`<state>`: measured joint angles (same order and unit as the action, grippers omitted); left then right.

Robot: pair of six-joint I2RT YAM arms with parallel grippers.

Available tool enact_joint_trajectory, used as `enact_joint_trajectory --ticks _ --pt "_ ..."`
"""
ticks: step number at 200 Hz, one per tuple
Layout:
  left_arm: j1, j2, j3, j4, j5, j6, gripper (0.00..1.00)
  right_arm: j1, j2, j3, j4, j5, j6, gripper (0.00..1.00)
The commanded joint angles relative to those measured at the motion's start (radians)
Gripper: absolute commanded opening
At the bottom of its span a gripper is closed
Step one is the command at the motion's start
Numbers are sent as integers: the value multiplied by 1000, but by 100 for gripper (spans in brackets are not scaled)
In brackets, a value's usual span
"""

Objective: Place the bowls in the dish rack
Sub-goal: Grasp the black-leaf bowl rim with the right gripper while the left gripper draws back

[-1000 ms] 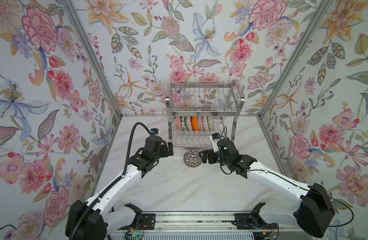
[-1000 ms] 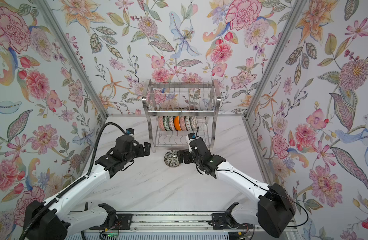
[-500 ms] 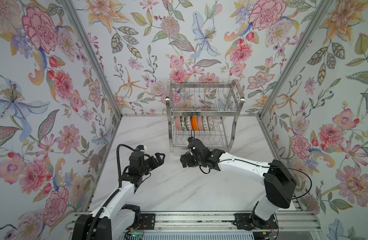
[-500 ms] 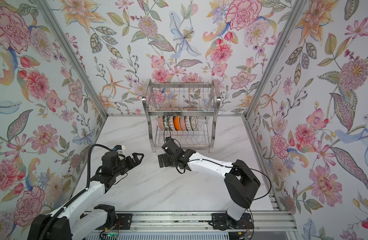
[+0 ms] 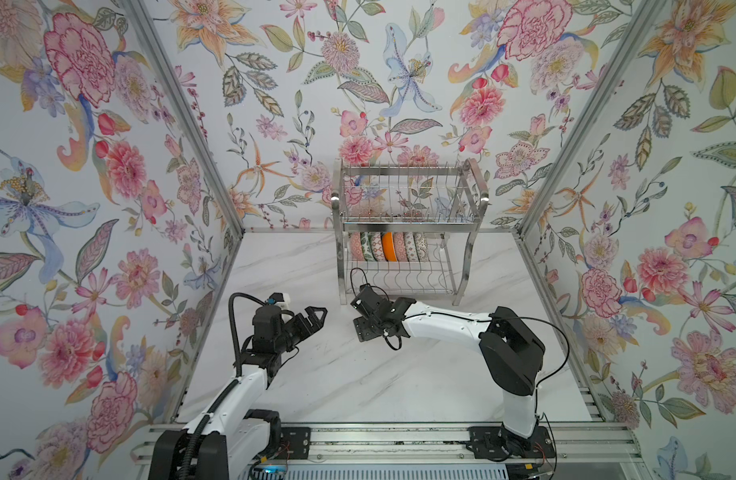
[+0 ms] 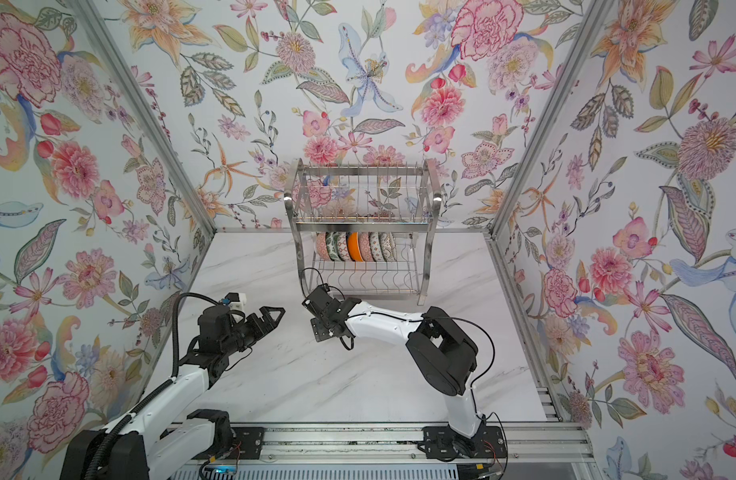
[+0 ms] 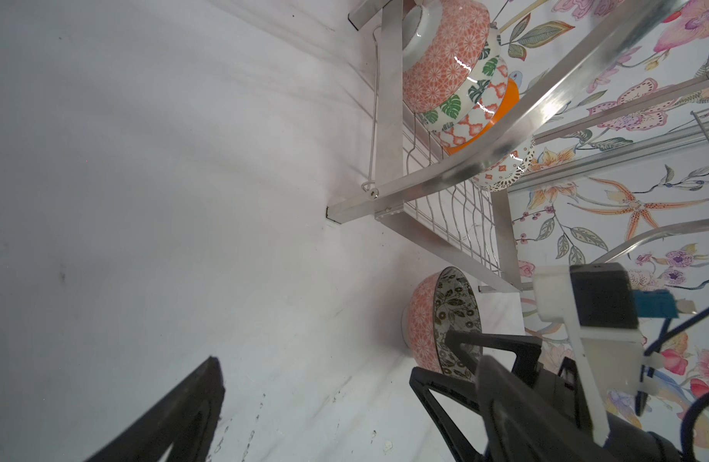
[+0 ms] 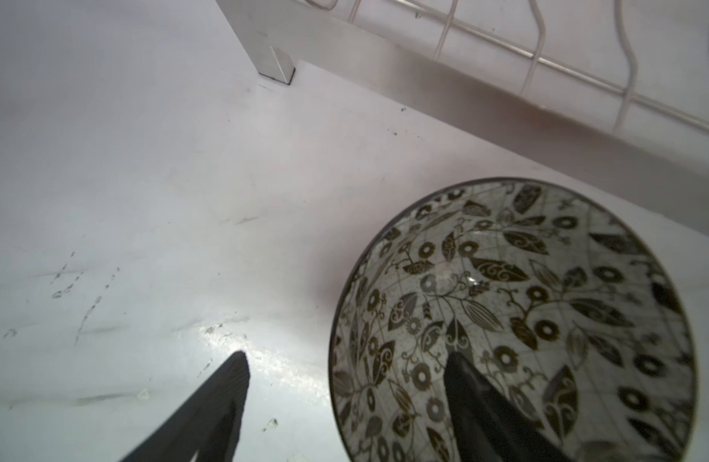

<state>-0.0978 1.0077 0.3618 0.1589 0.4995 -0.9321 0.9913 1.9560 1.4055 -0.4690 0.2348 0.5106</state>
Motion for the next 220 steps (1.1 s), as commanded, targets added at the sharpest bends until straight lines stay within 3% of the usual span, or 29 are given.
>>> enact_joint_trajectory --ticks 1,47,101,115,145,175,220 --pt "11 4 -11 17 30 12 99 7 28 43 -48 33 -2 73" --pt "12 19 -10 7 21 33 99 5 62 84 -66 47 -9 47" --pt "12 16 -14 5 27 42 99 3 96 126 -87 41 -19 29" --pt "12 16 -15 6 31 46 99 3 98 134 -90 40 -23 18" --pt "12 16 -18 9 42 57 99 2 87 136 -100 37 -28 6" --pt "12 5 -25 11 42 56 99 -2 53 120 -102 31 -32 0" --pt "-2 -14 -29 15 41 56 99 -20 -22 77 -101 9 -27 0"
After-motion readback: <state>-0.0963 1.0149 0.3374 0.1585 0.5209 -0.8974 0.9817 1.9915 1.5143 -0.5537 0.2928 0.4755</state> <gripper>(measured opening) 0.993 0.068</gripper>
